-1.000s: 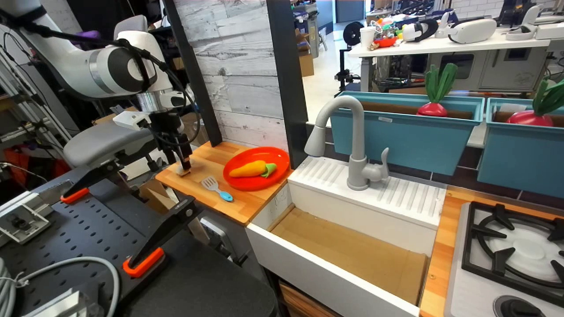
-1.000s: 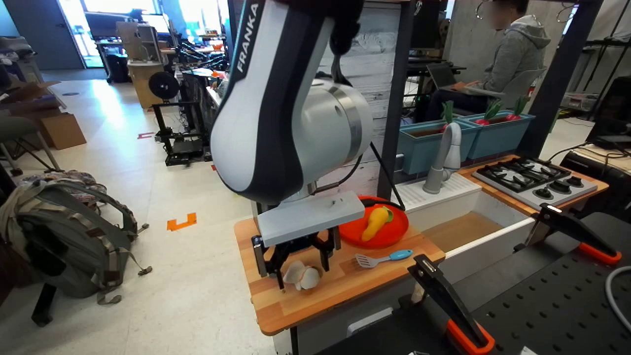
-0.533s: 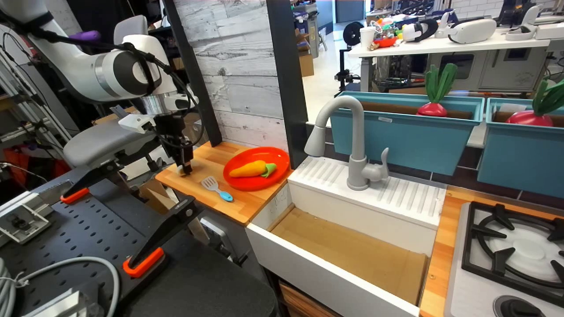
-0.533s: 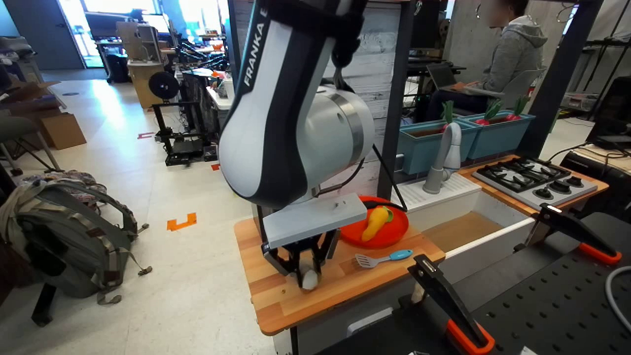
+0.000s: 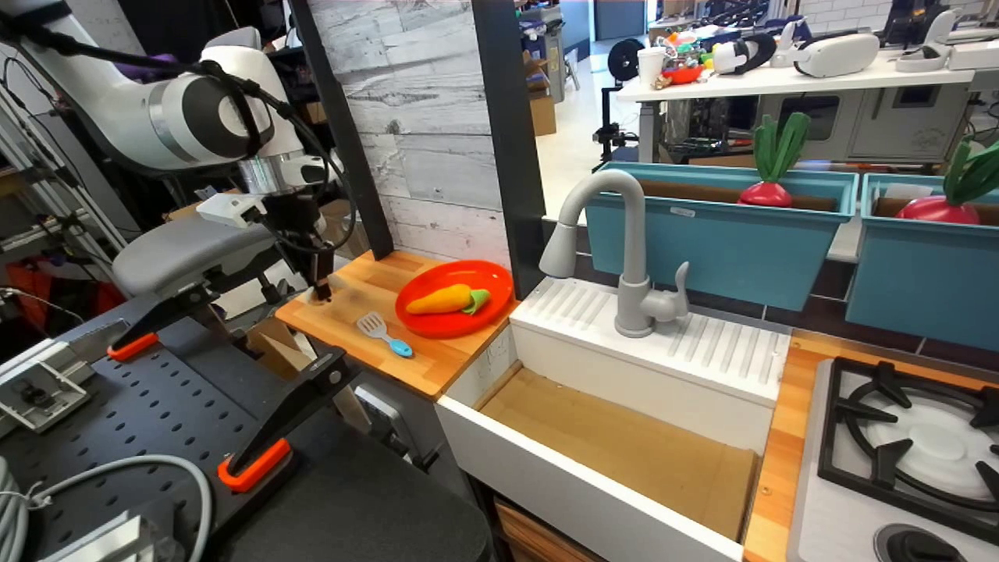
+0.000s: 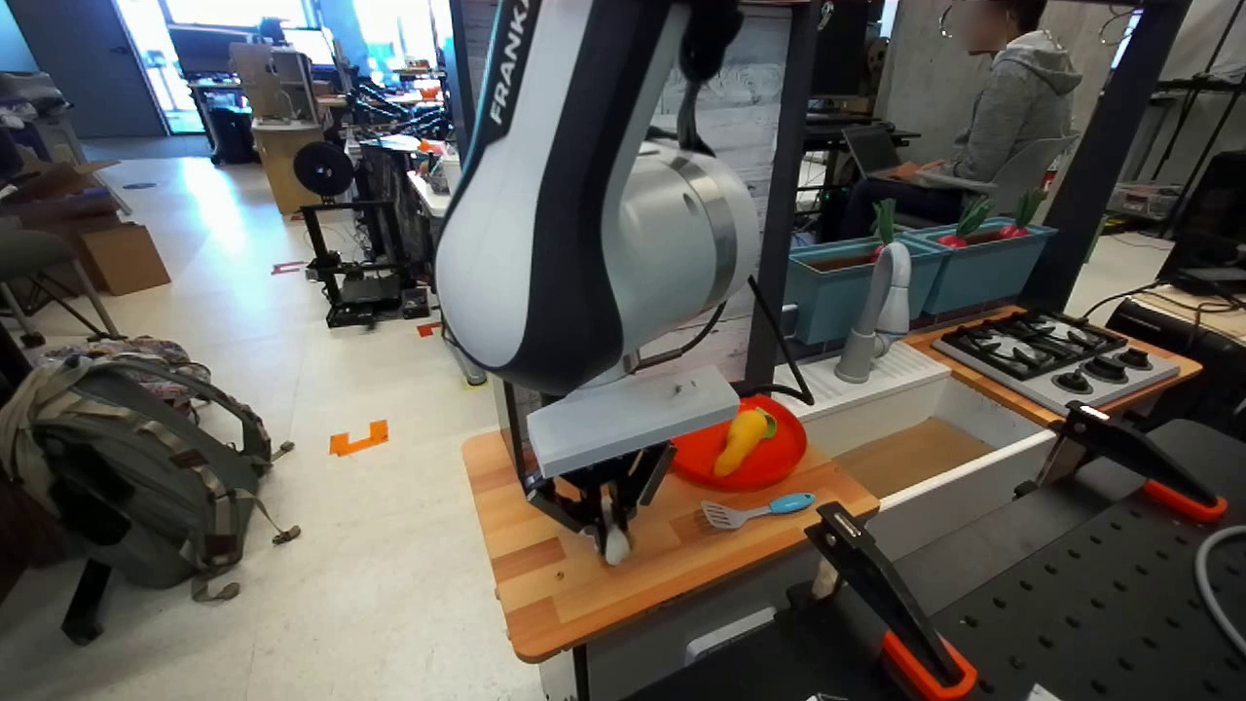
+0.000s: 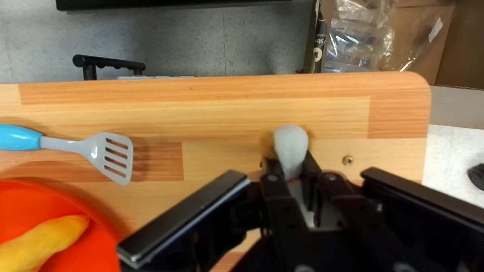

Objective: Move the white plush toy backwards

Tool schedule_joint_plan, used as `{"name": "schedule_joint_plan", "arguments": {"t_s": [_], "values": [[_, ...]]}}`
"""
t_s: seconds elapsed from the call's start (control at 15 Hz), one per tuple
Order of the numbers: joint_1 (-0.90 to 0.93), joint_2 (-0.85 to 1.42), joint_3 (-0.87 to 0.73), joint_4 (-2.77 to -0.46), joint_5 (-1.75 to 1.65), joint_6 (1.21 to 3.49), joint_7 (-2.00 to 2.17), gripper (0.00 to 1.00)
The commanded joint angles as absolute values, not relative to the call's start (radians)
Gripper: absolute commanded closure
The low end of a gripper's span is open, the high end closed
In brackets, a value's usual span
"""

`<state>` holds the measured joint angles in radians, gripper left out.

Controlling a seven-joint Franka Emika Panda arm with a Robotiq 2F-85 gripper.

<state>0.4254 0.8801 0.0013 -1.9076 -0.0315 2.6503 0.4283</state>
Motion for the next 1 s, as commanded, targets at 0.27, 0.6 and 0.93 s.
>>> {"name": "schedule_joint_plan", "arguments": {"t_s": [0.27, 0.6, 0.93], "values": [[0.348, 0.729, 0.014, -2.006, 0.011, 2.743, 0.399, 0.96], [0.306, 0.761, 0.000, -1.935, 0.057, 2.746, 0.428, 0.96], [0.309, 0.807, -0.038, -1.877, 0.086, 2.749, 0.479, 0.96]]}}
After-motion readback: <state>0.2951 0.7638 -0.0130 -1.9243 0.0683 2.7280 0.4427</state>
